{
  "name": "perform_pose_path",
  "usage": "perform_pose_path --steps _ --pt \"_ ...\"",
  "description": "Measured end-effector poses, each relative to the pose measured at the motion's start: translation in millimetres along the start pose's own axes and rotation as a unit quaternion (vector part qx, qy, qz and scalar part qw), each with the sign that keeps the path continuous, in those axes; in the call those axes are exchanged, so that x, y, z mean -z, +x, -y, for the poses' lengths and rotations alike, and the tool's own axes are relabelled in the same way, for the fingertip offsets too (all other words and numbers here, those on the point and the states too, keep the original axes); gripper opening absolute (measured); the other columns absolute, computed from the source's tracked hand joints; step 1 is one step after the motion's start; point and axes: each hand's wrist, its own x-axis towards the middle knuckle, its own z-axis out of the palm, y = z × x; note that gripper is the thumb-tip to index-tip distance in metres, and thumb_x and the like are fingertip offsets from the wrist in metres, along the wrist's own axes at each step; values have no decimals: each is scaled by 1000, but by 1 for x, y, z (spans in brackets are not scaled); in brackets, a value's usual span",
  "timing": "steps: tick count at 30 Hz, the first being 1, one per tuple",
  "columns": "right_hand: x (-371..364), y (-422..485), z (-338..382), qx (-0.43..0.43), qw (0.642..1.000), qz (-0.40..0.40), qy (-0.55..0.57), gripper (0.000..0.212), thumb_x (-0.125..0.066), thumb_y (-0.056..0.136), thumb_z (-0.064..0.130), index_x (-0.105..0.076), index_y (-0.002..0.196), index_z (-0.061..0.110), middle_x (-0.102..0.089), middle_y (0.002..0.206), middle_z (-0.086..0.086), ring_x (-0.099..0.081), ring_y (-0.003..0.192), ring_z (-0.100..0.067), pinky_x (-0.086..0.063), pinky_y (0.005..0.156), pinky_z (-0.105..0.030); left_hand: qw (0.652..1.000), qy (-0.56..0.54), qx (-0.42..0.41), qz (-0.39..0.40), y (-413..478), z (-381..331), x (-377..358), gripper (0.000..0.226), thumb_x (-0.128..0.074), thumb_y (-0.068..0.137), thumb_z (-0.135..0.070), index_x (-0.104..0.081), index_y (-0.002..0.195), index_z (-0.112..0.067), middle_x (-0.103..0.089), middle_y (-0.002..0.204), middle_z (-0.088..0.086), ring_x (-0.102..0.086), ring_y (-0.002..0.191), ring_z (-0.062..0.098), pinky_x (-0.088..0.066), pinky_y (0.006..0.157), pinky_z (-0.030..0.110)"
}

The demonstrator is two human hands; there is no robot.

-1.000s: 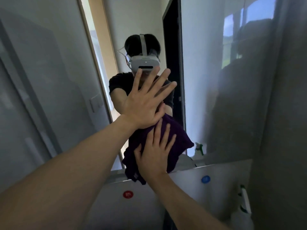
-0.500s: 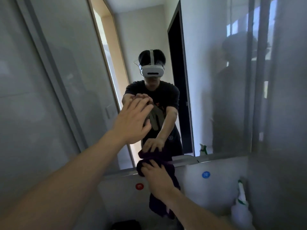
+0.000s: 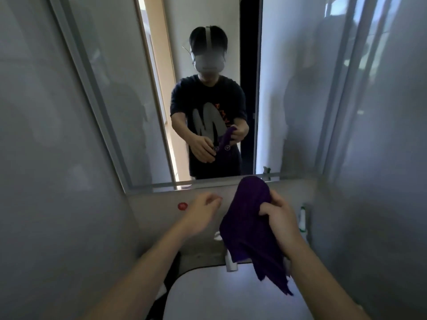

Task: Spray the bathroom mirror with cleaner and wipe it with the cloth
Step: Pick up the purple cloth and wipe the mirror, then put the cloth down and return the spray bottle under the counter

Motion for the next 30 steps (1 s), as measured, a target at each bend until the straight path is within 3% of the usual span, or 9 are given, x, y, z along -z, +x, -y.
perform_pose_path --steps 4,6,8,10,12,16,21,26,30 --pt "5 -27 -21 -44 990 -48 125 46 -47 76 -9 -73 107 13 -75 92 -15 -68 86 -33 -54 78 -44 961 -255 105 -13 -16 1 -78 40 -37 109 -25 -66 108 2 -71 107 25 -64 92 26 -52 78 35" --pt "-7 -43 -34 -23 985 -85 145 47 -47 78 -11 -73 107 16 -74 95 -16 -67 87 -31 -54 78 -44 968 -222 109 -29 -16 -2 -100 31 -38 110 -23 -60 102 -2 -68 109 29 -62 93 28 -51 82 36" --pt "-15 -56 -47 30 984 -135 115 49 -46 83 -13 -70 108 21 -72 92 -9 -65 83 -24 -54 72 -37 981 -148 111 -58 -21 -2 -114 22 -40 110 -23 -52 96 -12 -65 97 13 -60 93 25 -49 82 26" --pt "-16 -63 -61 84 981 -165 56 50 -46 85 -14 -65 117 20 -70 99 -6 -66 84 -20 -57 71 -32 984 -131 96 -67 -31 -8 -119 33 -34 112 -24 -44 82 -15 -52 77 -1 -52 77 20 -38 59 11" --pt "-11 -68 -72 117 976 -182 -18 49 -49 85 -8 -58 128 15 -68 107 -7 -66 91 -18 -58 76 -30 985 -132 96 -55 -34 -12 -126 44 -31 112 -29 -40 71 -16 -49 68 3 -47 63 16 -34 48 16" --pt "12 -72 -77 112 977 -172 -61 43 -49 86 -11 -62 114 20 -68 87 5 -64 74 -7 -55 65 -24 975 -182 118 -47 -44 -9 -136 62 -35 108 -50 -52 64 -10 -58 65 9 -54 64 21 -40 60 30" --pt "58 -70 -95 27 978 -202 -45 47 -45 89 -10 -71 104 26 -74 97 -2 -71 90 -21 -61 75 -37 957 -233 165 48 -47 26 -139 77 -28 102 -70 -79 107 -13 -80 98 13 -75 97 29 -58 97 47" --pt "99 -78 -116 -73 969 -235 22 51 -44 82 -14 -76 105 20 -77 96 -8 -71 95 -33 -59 71 -40 951 -202 140 186 -51 49 -140 31 -60 103 -36 -79 116 -16 -79 110 13 -74 105 32 -58 101 47" --pt "123 -87 -117 -77 974 -210 43 41 -50 89 -13 -76 98 18 -79 91 -3 -74 88 -22 -59 68 -32 984 -78 2 158 -44 56 -149 28 -53 107 -24 -76 119 -13 -78 109 8 -73 105 27 -58 96 41"
